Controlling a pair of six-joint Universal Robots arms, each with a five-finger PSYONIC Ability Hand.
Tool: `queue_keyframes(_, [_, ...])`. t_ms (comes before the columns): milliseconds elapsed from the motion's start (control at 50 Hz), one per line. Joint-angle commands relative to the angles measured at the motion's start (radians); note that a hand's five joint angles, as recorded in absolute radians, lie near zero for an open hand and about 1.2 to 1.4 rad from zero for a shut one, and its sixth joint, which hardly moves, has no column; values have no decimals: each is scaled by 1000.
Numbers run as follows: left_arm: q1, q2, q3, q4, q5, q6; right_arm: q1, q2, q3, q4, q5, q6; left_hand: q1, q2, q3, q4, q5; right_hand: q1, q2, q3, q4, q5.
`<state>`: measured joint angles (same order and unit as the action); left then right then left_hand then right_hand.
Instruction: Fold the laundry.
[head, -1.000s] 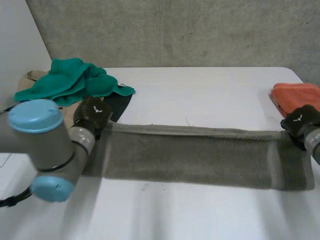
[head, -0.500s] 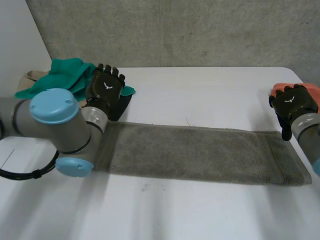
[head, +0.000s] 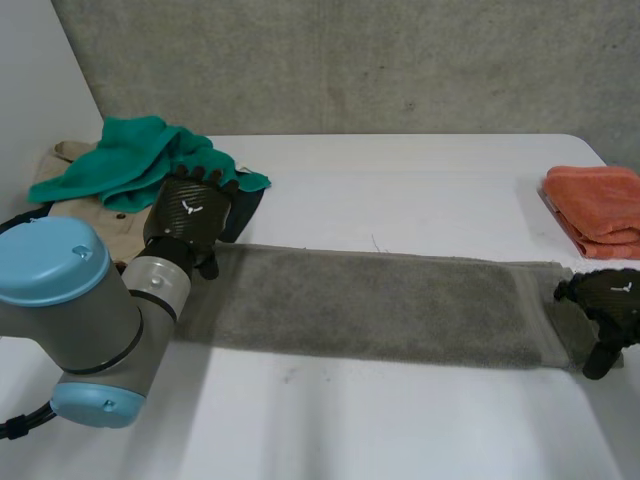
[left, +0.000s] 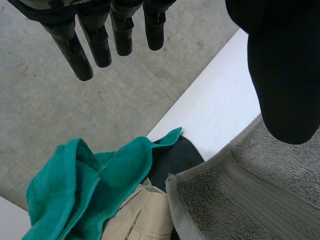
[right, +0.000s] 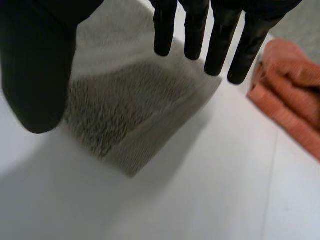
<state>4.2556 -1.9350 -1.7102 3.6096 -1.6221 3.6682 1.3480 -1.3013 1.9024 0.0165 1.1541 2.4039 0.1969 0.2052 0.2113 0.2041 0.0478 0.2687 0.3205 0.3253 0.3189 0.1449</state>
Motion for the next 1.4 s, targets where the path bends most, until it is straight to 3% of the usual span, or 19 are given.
queue_keyframes(20, [0, -4, 3, 0, 1, 4, -10, 91, -11, -98, 12, -6, -22, -31, -37, -30, -48, 529, 477, 472, 479, 478])
queue_keyframes(40, [0, -4, 1, 0, 1, 4, -12, 102, -13, -110, 15, -8, -22, -31, -37, -30, -48, 669, 617, 613, 619, 619])
queue_keyframes(60, [0, -4, 1, 0, -1, 4, -18, 115, -20, -122, 21, -11, -22, -31, -37, -30, -48, 1123, 1071, 1066, 1073, 1072])
queue_keyframes(240, [-5, 24, -9, 0, -1, 3, -155, 34, -40, -168, 33, -26, -22, -31, -37, -30, -48, 1128, 1076, 1071, 1077, 1077])
queue_keyframes(380, [-5, 50, -23, 0, -1, 1, -239, -19, -74, -168, 20, -141, -22, -31, -37, -30, -48, 1128, 1076, 1071, 1077, 1077])
queue_keyframes(480, [-3, 59, -28, 0, -1, 0, -215, -33, -83, -170, 9, -161, -22, -31, -37, -30, -48, 1128, 1076, 1071, 1077, 1077])
queue_keyframes(500, [-2, 59, -28, 0, -1, 0, -186, -44, -85, -168, 6, -155, -22, -31, -37, -30, -48, 1128, 1076, 1071, 1077, 1077])
queue_keyframes(600, [3, 60, -26, 0, -2, 0, 206, -130, -85, -210, -11, -155, -22, -31, -37, -30, -48, 1128, 1076, 1071, 1077, 1077])
queue_keyframes(720, [6, 71, -26, 0, -5, -2, 560, -102, -114, -361, -5, -149, -22, -31, -37, -30, -48, 1128, 1076, 1071, 1077, 1077])
queue_keyframes(840, [4, 79, -32, 0, -7, -2, 932, 149, -242, -509, 4, -154, -22, -31, -37, -30, -48, 1128, 1076, 1071, 1077, 1077])
queue_keyframes(920, [-2, 76, -32, 0, -7, -2, 1020, 293, -307, -500, 13, -154, -22, -31, -37, -30, -48, 1128, 1076, 1071, 1077, 1077])
queue_keyframes(960, [-5, 71, -32, 0, -7, -2, 1033, 332, -318, -492, 18, -155, -22, -31, -37, -30, -48, 1004, 952, 947, 953, 953])
queue_keyframes(980, [-6, 71, -32, -2, -7, -2, 1034, 349, -322, -478, 28, -151, -22, -31, -37, -30, -48, 424, 372, 367, 374, 373])
queue_keyframes(1020, [-8, 70, -34, -2, -8, -4, 1028, 343, -321, -463, 41, -143, -22, -31, -37, -30, -48, -94, -146, -151, -144, -145])
queue_keyframes(1100, [-22, 70, -31, -2, -7, -7, 1022, 297, -312, -432, 119, -66, -22, -31, -37, -30, -48, -94, -146, -151, -144, -145])
queue_keyframes(1200, [-71, 68, -14, -2, -5, -46, 860, 147, -243, -376, 228, 197, -22, -31, -37, -30, -48, -94, -146, -151, -144, -145])
queue_keyframes(1300, [-137, 51, 4, -9, -1, -108, 743, 93, -175, -308, 216, 380, -22, -31, -37, -30, -48, -94, -146, -151, -144, -145])
queue_keyframes(1400, [-223, -2, 23, -16, 36, -164, 660, 93, -109, -251, 207, 390, -22, -31, -37, -30, -48, -94, -146, -151, -144, -145])
